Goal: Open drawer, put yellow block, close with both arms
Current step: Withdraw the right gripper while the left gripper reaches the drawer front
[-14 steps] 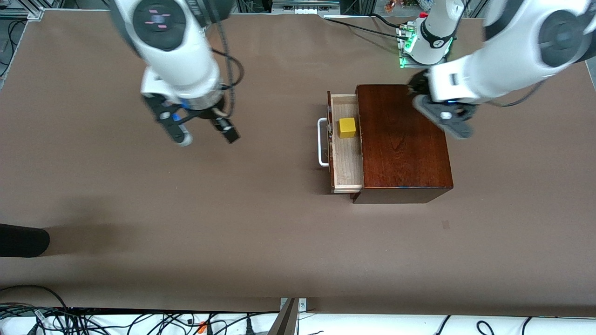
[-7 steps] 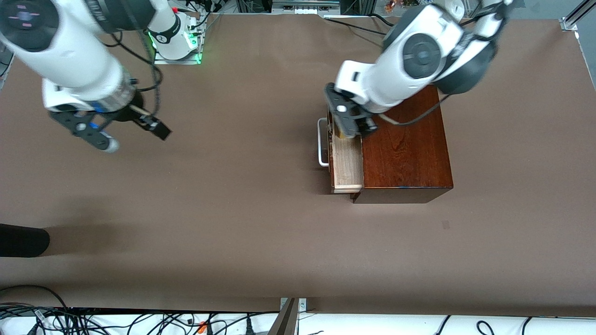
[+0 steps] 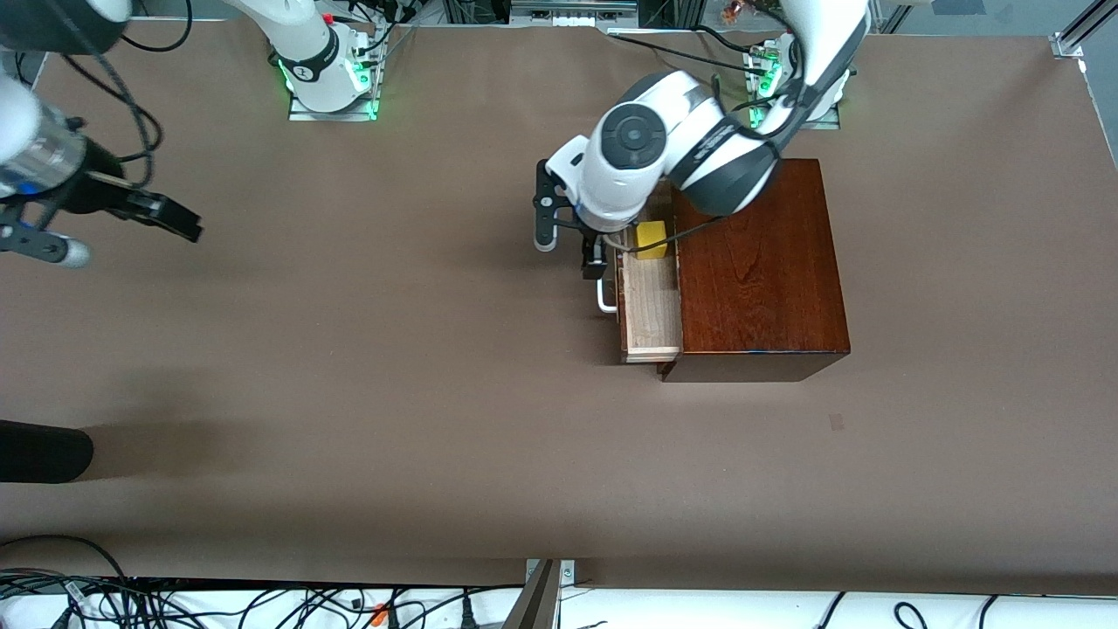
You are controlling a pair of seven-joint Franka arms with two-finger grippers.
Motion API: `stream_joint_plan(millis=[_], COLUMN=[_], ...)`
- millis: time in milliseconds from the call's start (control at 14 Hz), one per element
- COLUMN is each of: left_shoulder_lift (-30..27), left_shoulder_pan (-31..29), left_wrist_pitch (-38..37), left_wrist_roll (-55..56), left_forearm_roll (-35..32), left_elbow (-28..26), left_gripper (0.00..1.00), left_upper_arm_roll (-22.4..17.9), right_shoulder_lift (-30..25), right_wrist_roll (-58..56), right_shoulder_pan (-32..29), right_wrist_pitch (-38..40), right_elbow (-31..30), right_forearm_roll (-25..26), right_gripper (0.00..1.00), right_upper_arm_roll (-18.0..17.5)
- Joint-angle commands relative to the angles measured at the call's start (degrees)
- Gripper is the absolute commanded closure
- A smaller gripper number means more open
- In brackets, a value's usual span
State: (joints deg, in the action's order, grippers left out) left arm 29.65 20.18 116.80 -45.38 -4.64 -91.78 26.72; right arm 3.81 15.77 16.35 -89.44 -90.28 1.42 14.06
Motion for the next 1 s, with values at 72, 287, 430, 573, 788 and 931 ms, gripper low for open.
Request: stream_joint_plan(millis=[72,287,430,573,788,931], left_shoulder_lift=[4.2,5.7,6.3,6.4,6.1,5.9], left_shoulder_pan=[1.5,1.6,1.4,0.8,0.0,-0.1], left_wrist_pitch=[2.5,2.9,2.8,1.9,-1.7,-3.4], left_wrist_roll=[-2.3,-2.3,-2.3,-2.4,-2.7,-2.7], left_forearm_roll=[-5.9,-9.2,-10.6,-10.7,-10.7,-10.7], left_elbow=[1.6,1.4,1.2,1.2,1.4,1.5], left_gripper=[0.0,0.0,0.0,0.0,0.0,0.0], left_upper_arm_roll=[-0.1,-0.1,-0.2,-0.5,-0.7,-0.8], right_shoulder_lift=[-1.9,-2.0,-1.9,-1.9,-2.0,-2.0], right_wrist_roll=[-8.9,-16.3,-16.5,-15.9,-15.9,-15.9], right_shoulder_pan=[-10.9,-12.0,-12.0,-12.0,-12.0,-12.0], right_wrist_pitch=[-1.4,-2.7,-2.8,-2.5,-1.7,-1.4], right_elbow=[-1.7,-1.7,-1.7,-1.6,-1.6,-1.5], right_forearm_roll=[0.1,0.0,0.0,0.1,0.0,0.1], right_gripper=[0.0,0.0,0.0,0.0,0.0,0.0], right_upper_arm_roll=[-8.9,-9.2,-9.1,-9.3,-9.3,-9.4])
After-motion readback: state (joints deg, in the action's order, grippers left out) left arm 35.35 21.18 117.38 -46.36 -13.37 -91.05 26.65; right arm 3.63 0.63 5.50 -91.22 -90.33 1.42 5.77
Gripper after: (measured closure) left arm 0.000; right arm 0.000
